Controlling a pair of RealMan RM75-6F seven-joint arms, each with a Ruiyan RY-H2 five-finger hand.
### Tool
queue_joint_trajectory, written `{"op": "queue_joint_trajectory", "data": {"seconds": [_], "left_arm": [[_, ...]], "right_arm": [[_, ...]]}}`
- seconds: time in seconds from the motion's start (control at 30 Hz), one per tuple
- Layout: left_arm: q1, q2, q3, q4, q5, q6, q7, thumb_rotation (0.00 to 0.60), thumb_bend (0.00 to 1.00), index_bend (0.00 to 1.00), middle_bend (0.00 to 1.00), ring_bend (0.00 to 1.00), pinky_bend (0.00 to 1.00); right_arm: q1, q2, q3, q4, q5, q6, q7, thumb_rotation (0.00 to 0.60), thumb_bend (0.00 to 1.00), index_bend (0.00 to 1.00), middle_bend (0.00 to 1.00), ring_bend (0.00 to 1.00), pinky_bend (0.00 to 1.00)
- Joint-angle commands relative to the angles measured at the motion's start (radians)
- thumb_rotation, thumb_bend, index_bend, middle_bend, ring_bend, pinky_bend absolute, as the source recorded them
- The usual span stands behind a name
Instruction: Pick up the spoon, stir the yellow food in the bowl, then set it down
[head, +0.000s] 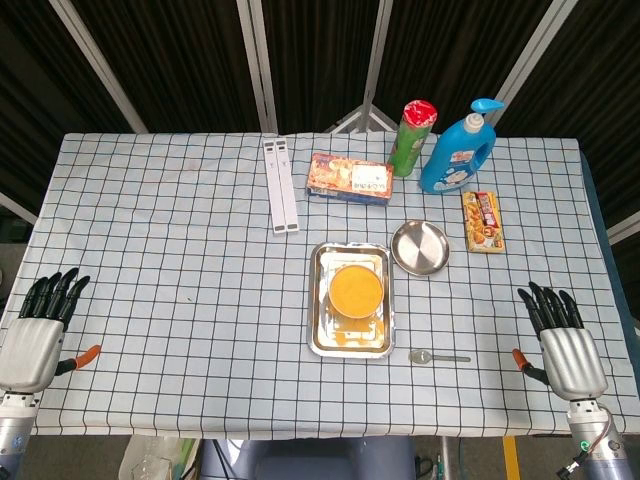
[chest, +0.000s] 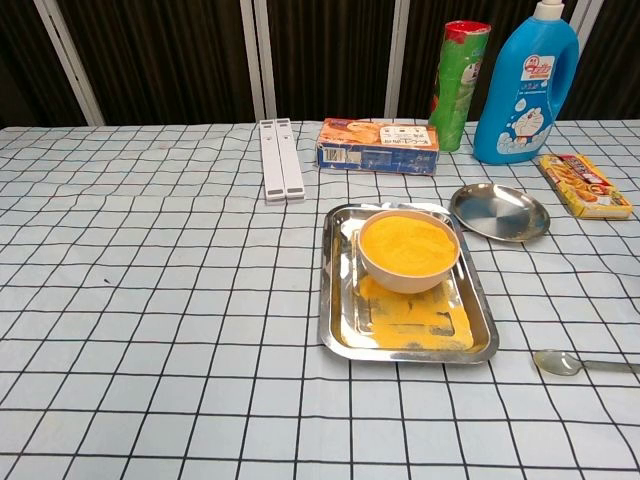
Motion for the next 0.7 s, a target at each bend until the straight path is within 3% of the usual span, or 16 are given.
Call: {"op": "queue_joint_trajectory", "data": {"seconds": [0.03,0.27,0.33,0.47,0.57,0.7], "left_arm": [[0.000,-0.001,0.000,0.002,0.002,0.002,0.000,0.600,0.00,0.00,0.00,0.00,0.04],[0.004,-0.001,-0.001,0.002,0.013,0.017,-0.022,0.600,0.00,0.00,0.00,0.00,0.04],[0.004,0.002,-0.001,-0.004,0.011,0.016,-0.031,0.600,0.00,0.00,0.00,0.00,0.04],[0.010,0.021,0.004,-0.034,0.011,0.019,-0.051,0.600,0.00,0.00,0.00,0.00,0.04],[0.019,0.035,0.013,-0.054,0.027,0.033,-0.051,0.600,0.00,0.00,0.00,0.00,0.04],[0.033,0.047,0.030,-0.076,0.050,0.049,-0.054,0.600,0.00,0.00,0.00,0.00,0.04]], "right_arm": [[0.000,0.001,0.000,-0.002,0.001,-0.002,-0.001,0.600,0.33,0.00,0.00,0.00,0.00],[0.000,0.001,-0.002,-0.010,-0.005,-0.002,-0.005,0.600,0.33,0.01,0.00,0.00,0.00],[0.001,0.000,-0.006,-0.017,-0.010,-0.006,-0.009,0.600,0.33,0.09,0.00,0.00,0.00],[0.005,-0.002,-0.019,-0.038,-0.007,-0.031,-0.029,0.600,0.33,0.39,0.08,0.00,0.00],[0.009,-0.010,-0.034,-0.056,0.001,-0.062,-0.061,0.600,0.33,0.50,0.13,0.00,0.00],[0.021,-0.039,-0.056,-0.067,0.012,-0.111,-0.146,0.600,0.33,0.56,0.16,0.00,0.00]]}}
